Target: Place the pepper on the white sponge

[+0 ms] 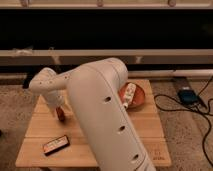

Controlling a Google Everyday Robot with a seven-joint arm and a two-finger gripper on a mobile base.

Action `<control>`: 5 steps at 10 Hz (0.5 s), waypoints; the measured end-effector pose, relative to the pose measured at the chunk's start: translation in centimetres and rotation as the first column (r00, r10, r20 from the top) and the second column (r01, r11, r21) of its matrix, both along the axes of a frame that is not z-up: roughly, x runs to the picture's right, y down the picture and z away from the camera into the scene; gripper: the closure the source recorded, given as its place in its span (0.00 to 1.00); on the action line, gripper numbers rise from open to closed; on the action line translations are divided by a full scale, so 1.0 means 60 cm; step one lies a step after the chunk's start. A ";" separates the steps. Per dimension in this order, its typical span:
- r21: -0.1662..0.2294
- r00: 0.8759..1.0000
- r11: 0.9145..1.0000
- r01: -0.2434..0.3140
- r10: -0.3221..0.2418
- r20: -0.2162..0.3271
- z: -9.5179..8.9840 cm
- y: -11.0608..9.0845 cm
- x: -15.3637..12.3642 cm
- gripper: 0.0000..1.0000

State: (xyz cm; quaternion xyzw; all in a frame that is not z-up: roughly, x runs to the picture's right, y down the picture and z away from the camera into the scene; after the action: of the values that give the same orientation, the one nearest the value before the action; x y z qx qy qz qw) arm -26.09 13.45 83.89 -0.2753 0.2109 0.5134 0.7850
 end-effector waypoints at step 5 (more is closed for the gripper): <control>-0.013 1.000 1.000 0.001 -0.001 0.016 0.013 0.007 -0.007 0.35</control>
State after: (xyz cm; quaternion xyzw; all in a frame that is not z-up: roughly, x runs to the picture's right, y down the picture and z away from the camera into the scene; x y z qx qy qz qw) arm -26.51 13.84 84.67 -0.2845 0.2080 0.5092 0.7851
